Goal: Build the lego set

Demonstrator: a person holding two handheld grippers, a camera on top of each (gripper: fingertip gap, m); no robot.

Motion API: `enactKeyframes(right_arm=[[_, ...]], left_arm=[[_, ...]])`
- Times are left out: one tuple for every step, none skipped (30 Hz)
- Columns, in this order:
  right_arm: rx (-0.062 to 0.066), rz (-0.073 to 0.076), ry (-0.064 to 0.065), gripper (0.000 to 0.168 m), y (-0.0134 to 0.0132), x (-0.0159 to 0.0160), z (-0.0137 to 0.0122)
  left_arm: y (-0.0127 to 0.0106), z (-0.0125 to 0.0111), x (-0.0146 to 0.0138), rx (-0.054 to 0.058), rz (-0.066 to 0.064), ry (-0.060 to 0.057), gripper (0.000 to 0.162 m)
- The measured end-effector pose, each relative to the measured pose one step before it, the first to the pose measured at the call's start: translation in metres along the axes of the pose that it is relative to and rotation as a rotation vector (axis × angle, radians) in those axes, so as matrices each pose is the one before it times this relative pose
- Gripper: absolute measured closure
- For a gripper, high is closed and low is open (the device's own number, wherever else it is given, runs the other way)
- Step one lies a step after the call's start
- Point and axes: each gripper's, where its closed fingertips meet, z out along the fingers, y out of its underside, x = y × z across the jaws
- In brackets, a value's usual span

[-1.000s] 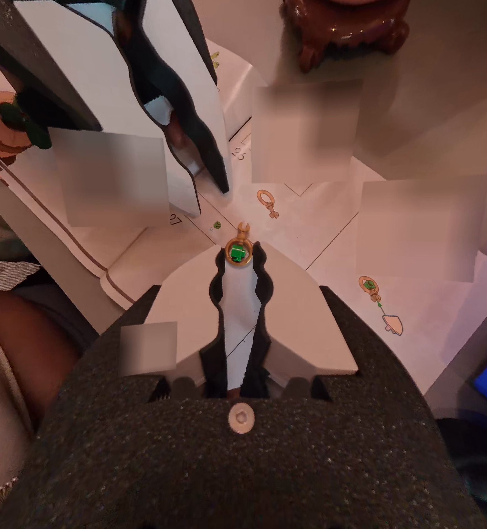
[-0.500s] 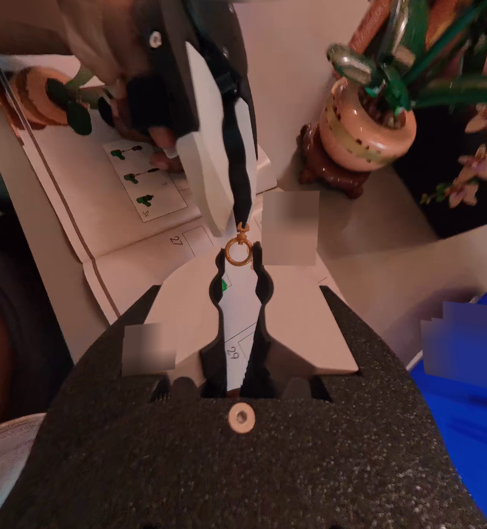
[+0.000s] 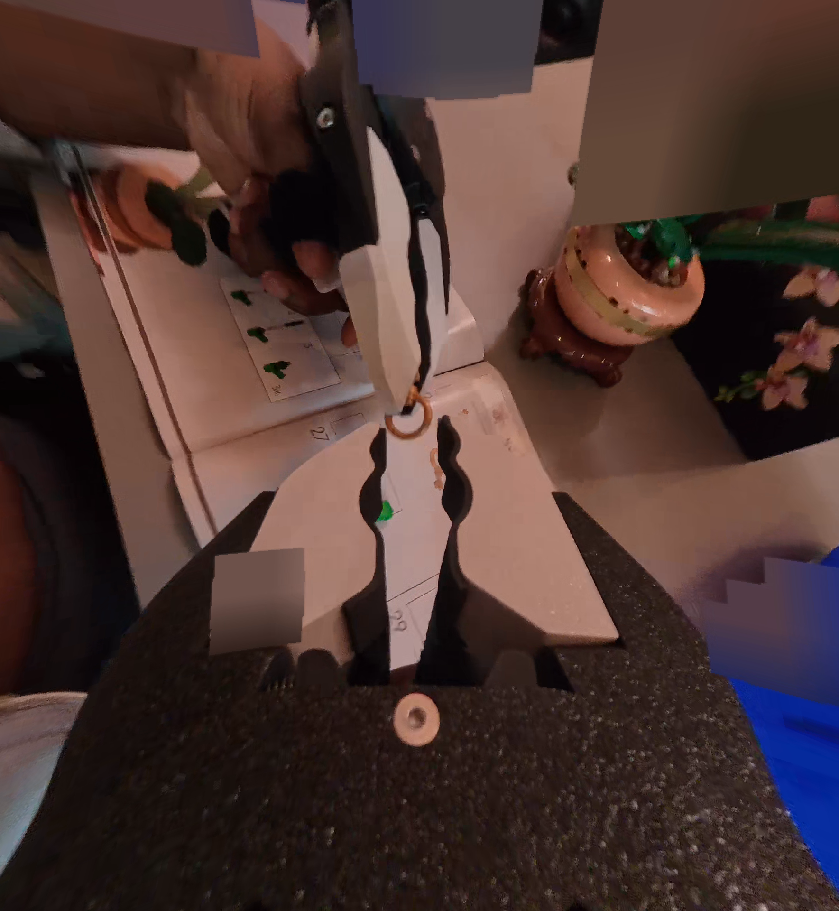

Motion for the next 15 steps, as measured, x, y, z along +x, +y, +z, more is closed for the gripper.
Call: enactKeyframes(right_arm=[[0.0055, 0.0606, -0.0322, 0.149, 0.00395, -0.00065, -0.00367], [-0.0264, 0.0454, -0.0421, 0.152, 0.00875, -0.00237, -0.00288], [-0.0501, 0.0264, -0.038, 0.155, 0.0119, -0.00262, -0.00142], [-0.0427, 0.003, -0.0121, 0.158, 0.0104, -0.00069, -0.00009], [-0.0192, -0.009, 0.0173, 0.16, 0.00595, 0.00208, 0.00092], [-0.0104, -0.0069, 0.0095, 0.161, 0.00337, 0.00029, 0.00197], [-0.012, 0.0011, -0.0038, 0.161, 0.00239, -0.00141, 0.00259], [0.0006, -0.0011, -0.0077, 0.161, 0.00031, -0.00199, 0.00245], [0.0066, -0.006, -0.0052, 0.161, -0.00053, -0.00161, 0.00219], [-0.0024, -0.0123, -0.0024, 0.161, 0.00073, -0.00069, 0.0019], [-0.0129, -0.0187, 0.0011, 0.161, 0.00213, 0.00024, 0.00164], [-0.009, -0.024, 0.0111, 0.161, 0.00127, 0.00163, 0.001], [-0.0009, -0.0279, 0.0095, 0.161, 0.00001, 0.00159, 0.00044], [0.0001, -0.0291, -0.0016, 0.161, -0.00058, 0.00026, 0.00036], [-0.007, -0.024, 0.0037, 0.161, 0.00003, 0.00121, 0.00098]], left_arm=[[-0.00102, -0.00177, -0.00083, 0.0067, -0.0026, -0.0037, 0.157], [-0.00075, -0.00155, -0.00097, 0.0043, 0.0006, -0.0058, 0.157], [-0.00081, -0.00079, -0.00049, 0.0046, -0.0004, -0.0031, 0.157], [-0.0006, -0.00008, -0.0005, 0.0031, -0.0032, -0.0013, 0.157], [0.00028, 0.00039, -0.00042, -0.0016, -0.0027, -0.001, 0.157], [0.00046, 0.00033, -0.00027, -0.0033, 0.0, -0.0015, 0.157], [0.00046, 0.00029, -0.00014, -0.0027, 0.0012, -0.0012, 0.157], [0.00002, 0.00004, -0.00025, -0.0002, -0.0004, -0.0011, 0.157], [-0.00033, -0.00016, -0.00012, 0.0023, -0.0014, 0.0005, 0.157], [-0.00037, -0.00032, -0.0001, 0.0028, -0.0026, 0.0023, 0.157], [-0.00039, -0.00027, -0.0001, 0.0028, -0.0044, 0.0023, 0.157], [-0.00005, -0.00002, -0.00026, 0.0005, -0.0035, 0.0015, 0.157], [0.00038, 0.00009, 0.00007, -0.0024, -0.0005, 0.0013, 0.157], [0.00042, 0.00031, 0.00021, -0.0027, 0.0025, 0.0003, 0.157], [0.00025, 0.00019, 0.00032, -0.0026, 0.0033, 0.0008, 0.157]])
